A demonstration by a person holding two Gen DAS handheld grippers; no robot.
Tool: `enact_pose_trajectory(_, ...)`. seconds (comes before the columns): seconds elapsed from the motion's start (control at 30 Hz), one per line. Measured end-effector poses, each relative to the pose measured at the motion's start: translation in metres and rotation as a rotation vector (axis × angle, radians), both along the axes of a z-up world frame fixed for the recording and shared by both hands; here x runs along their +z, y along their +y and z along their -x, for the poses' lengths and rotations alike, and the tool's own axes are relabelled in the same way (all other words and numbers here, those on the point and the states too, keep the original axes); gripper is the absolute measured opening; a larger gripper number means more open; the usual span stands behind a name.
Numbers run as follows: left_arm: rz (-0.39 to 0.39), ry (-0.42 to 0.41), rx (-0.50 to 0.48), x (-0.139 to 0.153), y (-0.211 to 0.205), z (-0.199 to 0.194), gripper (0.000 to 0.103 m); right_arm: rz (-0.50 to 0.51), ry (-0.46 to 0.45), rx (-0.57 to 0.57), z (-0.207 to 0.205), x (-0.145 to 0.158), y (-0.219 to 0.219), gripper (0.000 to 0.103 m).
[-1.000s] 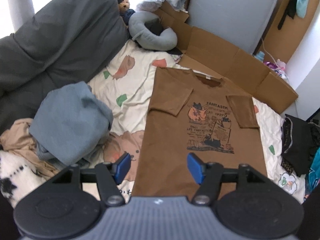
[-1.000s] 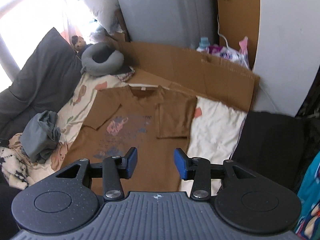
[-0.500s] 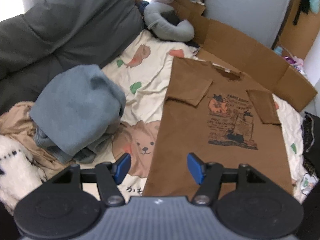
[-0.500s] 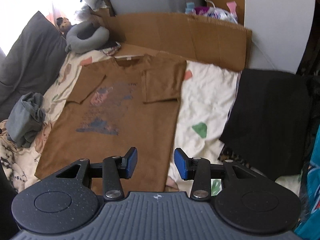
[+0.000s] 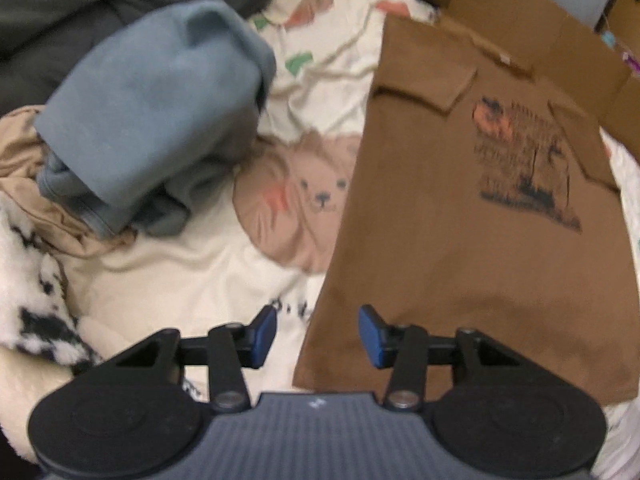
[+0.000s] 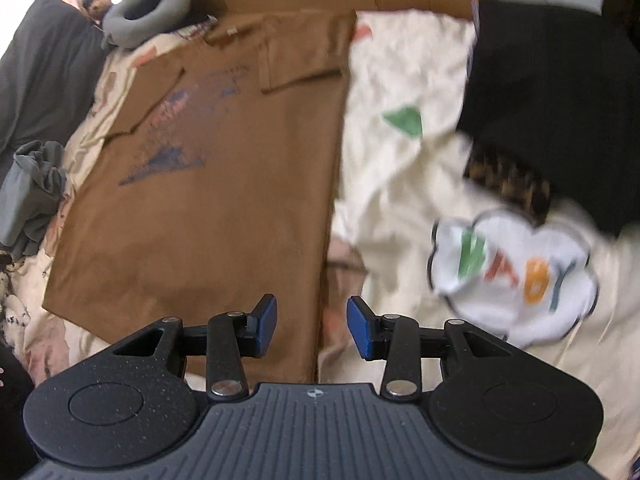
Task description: Fold clothes
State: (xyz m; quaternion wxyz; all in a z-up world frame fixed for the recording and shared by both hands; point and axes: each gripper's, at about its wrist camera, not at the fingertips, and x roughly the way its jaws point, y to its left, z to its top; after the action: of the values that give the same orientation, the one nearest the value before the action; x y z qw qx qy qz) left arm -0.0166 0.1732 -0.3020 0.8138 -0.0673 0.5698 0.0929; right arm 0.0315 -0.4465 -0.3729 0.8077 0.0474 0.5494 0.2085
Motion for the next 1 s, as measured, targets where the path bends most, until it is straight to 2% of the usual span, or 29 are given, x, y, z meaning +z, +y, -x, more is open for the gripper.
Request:
enact_pose_trajectory(0.17,0.002,0.047,-0.008,-0.019,-0.001,0.003,0.045,0.002,0.046,-0.001,0.011,-0.030,0.003,0.039)
enact_pose_trajectory(0.47,0.000,0.097,-0.008,-0.045,0.004,0.008,0.044,-0.011,0.057,0.012,-0.001,-0.053,0.021,0.039)
enact_pose_trajectory(0.63,-0.003,0.108,-0.008,-0.052,0.009,0.010,0.044,-0.033,0.074,-0.036,-0.017,-0.066,0.017,0.038)
enact_pose_trajectory(0.8,-0.015,0.131,-0.028,-0.059,0.013,0.010,0.044,-0.044,0.095,-0.079,-0.018,-0.079,0.010,0.027)
enact_pose_trajectory(0.87,-0.023,0.140,-0.033,-0.062,0.014,0.007,0.044,-0.043,0.102,-0.073,-0.014,-0.084,0.012,0.017)
enact_pose_trajectory(1.0,-0.004,0.146,-0.030,-0.066,0.013,0.000,0.044,-0.046,0.115,-0.081,-0.007,-0.088,0.016,0.015)
